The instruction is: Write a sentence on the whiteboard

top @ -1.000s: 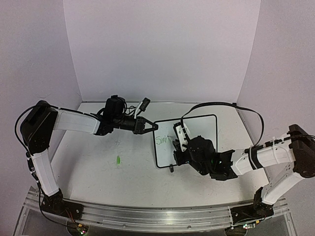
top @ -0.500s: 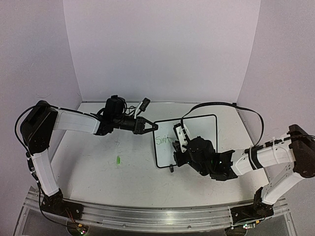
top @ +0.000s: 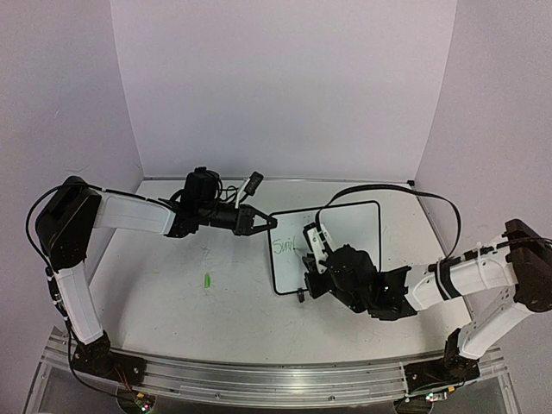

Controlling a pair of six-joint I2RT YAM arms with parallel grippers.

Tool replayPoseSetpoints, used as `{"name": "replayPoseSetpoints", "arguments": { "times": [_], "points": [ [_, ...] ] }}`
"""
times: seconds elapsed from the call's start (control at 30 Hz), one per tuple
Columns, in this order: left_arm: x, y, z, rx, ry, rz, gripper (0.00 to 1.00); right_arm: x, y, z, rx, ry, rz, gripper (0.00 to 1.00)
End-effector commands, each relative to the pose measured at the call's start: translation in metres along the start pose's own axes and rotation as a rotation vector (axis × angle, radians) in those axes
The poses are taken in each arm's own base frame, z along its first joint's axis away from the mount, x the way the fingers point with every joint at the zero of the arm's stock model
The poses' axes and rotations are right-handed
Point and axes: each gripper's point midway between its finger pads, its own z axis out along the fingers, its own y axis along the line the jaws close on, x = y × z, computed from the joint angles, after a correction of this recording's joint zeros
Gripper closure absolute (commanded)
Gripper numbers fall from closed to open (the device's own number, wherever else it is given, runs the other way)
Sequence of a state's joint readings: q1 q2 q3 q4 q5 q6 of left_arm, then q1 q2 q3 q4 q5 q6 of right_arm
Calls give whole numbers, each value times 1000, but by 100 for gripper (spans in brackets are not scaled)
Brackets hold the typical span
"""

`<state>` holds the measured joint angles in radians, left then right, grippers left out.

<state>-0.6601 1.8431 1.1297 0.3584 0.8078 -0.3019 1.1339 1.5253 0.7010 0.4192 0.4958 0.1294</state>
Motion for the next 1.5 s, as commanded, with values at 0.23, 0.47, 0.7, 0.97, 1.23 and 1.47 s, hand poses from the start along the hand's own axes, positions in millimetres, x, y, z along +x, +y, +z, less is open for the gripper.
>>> {"name": "replayPoseSetpoints", "arguments": {
  "times": [0.23, 0.47, 0.7, 0.97, 1.23, 1.47],
  "points": [
    [-3, -15, -4, 22, 4, 16, 100, 9, -11, -3, 48, 33, 0, 100],
    [-3, -15, -3, 22, 5, 16, 100, -29, -11, -24, -15, -113, 43, 100],
    [-3, -14, -3, 21, 5, 15, 100, -36, -9, -19, -16, -131, 27, 100],
    [-5, -17, -5, 24, 2, 20, 100, -33, -4, -11, -16, -117, 19, 100],
    [-5, -18, -5, 22, 1, 22, 100, -25, -4, -6, -5, -94, 7, 100],
    [-6, -18, -5, 23, 0, 22, 100, -26, -3, -3, 0, -92, 2, 100]
  ]
}}
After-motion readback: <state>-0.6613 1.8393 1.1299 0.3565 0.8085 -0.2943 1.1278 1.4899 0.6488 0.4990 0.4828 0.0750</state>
